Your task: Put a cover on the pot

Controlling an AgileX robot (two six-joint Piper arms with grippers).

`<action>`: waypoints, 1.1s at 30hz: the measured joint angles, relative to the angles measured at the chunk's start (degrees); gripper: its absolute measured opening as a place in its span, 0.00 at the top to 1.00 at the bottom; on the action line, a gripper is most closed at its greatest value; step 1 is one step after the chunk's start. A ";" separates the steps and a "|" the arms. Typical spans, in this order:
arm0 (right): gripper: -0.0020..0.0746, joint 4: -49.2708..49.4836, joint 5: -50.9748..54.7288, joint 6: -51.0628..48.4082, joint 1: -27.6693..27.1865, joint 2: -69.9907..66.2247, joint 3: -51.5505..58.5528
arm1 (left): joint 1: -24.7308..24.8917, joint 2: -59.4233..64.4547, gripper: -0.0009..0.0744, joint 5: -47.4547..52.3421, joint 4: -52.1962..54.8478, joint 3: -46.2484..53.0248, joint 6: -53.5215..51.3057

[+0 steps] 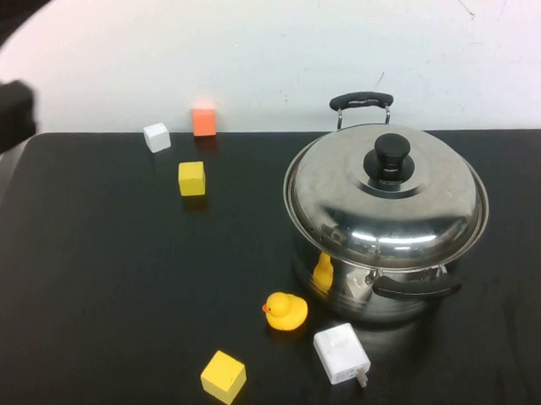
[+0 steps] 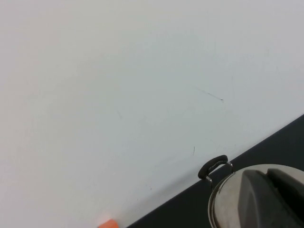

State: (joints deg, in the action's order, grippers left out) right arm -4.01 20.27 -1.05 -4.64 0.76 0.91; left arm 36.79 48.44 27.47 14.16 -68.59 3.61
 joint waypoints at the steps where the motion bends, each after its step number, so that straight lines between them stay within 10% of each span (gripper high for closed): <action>1: 0.98 0.00 0.00 0.00 0.00 0.00 0.00 | 0.00 -0.56 0.99 0.51 0.00 0.00 0.00; 19: 0.98 0.00 0.00 0.00 0.00 0.00 0.00 | -1.21 -3.16 0.99 -0.73 0.79 4.45 0.00; 33: 0.98 0.00 0.00 0.00 0.00 0.00 0.00 | -27.49 -34.57 0.99 -14.71 -6.99 43.95 9.46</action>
State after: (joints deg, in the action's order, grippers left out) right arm -4.01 20.27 -1.05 -4.64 0.76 0.91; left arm 9.30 13.88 12.76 7.17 -24.64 13.07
